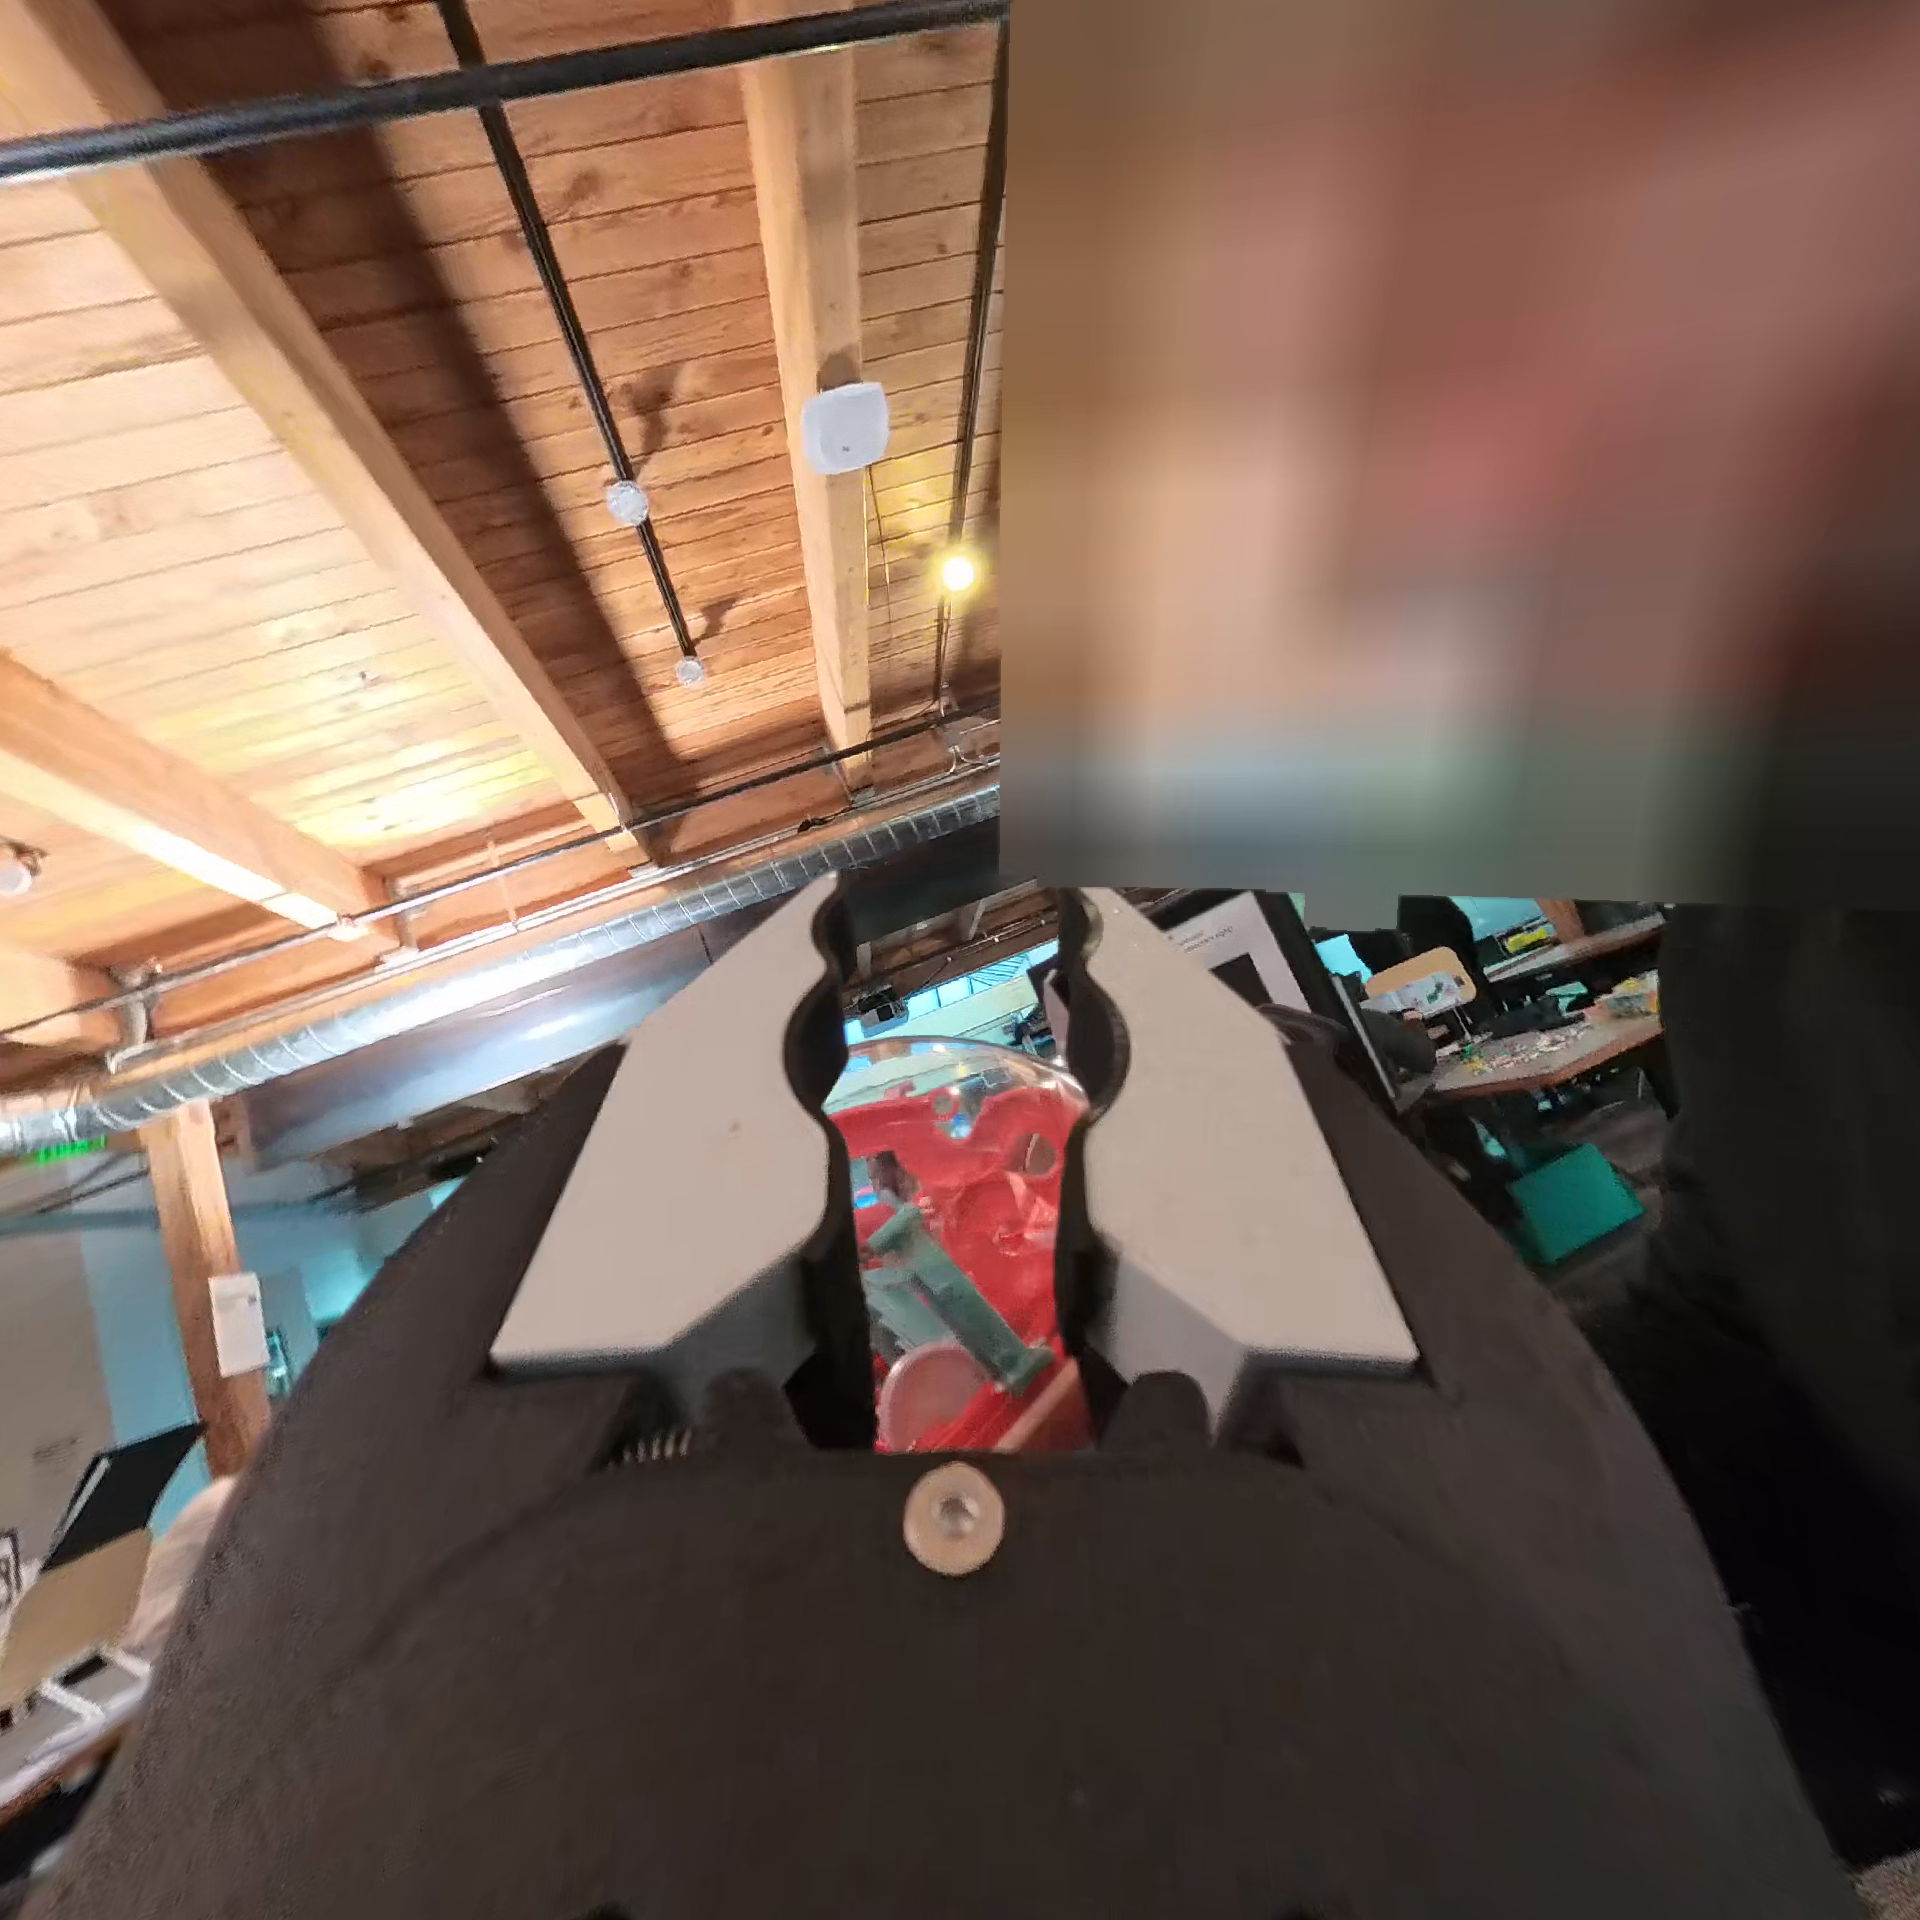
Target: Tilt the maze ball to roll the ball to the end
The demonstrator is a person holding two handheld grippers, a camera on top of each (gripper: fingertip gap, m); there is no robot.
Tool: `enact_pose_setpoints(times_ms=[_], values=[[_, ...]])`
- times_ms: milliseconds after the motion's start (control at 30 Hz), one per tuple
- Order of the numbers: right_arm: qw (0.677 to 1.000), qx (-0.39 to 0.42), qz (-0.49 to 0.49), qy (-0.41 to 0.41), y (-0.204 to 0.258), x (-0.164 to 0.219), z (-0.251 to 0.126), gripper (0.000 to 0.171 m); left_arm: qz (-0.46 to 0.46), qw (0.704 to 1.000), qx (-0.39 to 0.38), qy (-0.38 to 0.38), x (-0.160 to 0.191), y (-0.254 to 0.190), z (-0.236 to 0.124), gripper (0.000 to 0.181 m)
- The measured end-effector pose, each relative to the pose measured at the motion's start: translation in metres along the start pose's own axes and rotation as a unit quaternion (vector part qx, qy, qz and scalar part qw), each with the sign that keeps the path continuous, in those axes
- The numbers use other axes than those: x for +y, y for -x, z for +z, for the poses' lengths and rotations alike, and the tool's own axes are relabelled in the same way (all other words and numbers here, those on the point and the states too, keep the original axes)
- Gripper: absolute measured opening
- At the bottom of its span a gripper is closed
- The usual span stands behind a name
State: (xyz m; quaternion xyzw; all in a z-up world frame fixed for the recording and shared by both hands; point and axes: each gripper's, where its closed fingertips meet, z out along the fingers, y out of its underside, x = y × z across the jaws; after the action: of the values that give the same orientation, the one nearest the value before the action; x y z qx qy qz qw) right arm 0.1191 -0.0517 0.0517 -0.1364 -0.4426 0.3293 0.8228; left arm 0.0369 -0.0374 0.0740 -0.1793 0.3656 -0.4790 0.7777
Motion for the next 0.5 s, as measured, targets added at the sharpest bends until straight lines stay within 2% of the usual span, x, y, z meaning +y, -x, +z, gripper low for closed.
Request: enact_pose_setpoints(times_ms=[233, 500], values=[[0.998, 0.016, 0.024, -0.060, -0.019, -0.024, -0.001, 0.024, 0.069, 0.997, 0.024, 0.005, -0.010, -0.010, 0.022, 0.035], [0.989, 0.019, 0.073, -0.124, -0.047, -0.044, 0.003, 0.027, 0.140, 0.989, 0.037, 0.014, -0.027, -0.015, 0.045, 0.034]])
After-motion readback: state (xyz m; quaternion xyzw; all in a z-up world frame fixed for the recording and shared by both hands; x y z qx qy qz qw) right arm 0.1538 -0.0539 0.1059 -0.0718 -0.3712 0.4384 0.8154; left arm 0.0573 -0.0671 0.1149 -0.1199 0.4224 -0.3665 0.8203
